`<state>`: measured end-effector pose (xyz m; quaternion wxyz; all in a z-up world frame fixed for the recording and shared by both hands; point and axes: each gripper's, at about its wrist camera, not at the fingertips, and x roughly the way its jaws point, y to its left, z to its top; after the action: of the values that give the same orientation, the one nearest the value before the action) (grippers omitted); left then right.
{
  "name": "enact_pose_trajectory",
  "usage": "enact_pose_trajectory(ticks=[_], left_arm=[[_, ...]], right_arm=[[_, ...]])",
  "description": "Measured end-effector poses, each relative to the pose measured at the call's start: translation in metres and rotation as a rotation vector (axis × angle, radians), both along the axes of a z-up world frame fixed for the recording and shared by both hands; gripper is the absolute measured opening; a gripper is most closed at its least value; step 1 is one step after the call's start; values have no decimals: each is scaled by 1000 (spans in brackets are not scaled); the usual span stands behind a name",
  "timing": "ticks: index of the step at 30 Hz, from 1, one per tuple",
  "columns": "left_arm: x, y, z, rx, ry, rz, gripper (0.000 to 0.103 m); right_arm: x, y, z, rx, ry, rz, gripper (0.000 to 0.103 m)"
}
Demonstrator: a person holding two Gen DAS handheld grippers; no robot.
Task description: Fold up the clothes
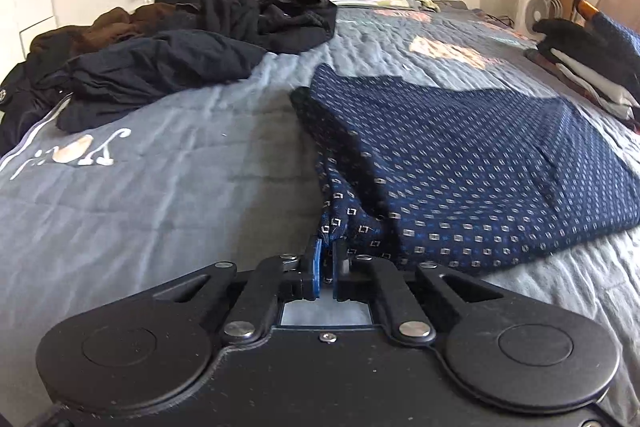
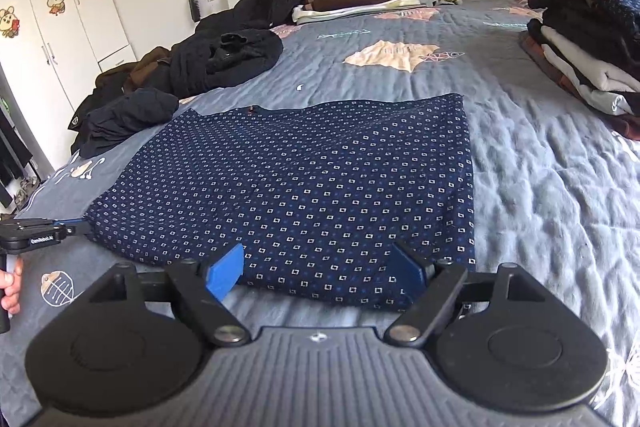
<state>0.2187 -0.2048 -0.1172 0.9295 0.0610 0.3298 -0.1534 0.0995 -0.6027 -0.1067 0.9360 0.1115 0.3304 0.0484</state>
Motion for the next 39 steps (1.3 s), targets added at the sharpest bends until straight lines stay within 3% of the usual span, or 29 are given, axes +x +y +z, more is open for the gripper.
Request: enact_pose_trajectory(ticks=[10, 13, 14, 17, 22, 28, 32, 39], left_arm=[[8, 11, 0, 36, 122, -43, 6], [6, 16, 6, -18, 100, -63, 8], [6, 17, 7, -46, 101, -65, 12], [6, 10, 3, -30, 95, -67, 48], [6, 2, -6, 16, 82, -82, 51], [14, 3, -16, -42, 109, -54, 46], [14, -2, -20, -45, 116, -83, 9], [10, 0, -2, -2, 81, -80, 5]], right_arm=[[0, -4, -1, -7, 7, -3, 80], [1, -2, -1, -7, 9, 0, 80], [1, -1, -1, -9, 10, 2, 80], [1, 0, -2, -10, 13, 9, 80], [1, 2, -2, -14, 13, 16, 80], [1, 1, -3, -12, 16, 11, 80], [1, 0, -3, -17, 15, 16, 80], [1, -3, -5, -4, 18, 8, 80]])
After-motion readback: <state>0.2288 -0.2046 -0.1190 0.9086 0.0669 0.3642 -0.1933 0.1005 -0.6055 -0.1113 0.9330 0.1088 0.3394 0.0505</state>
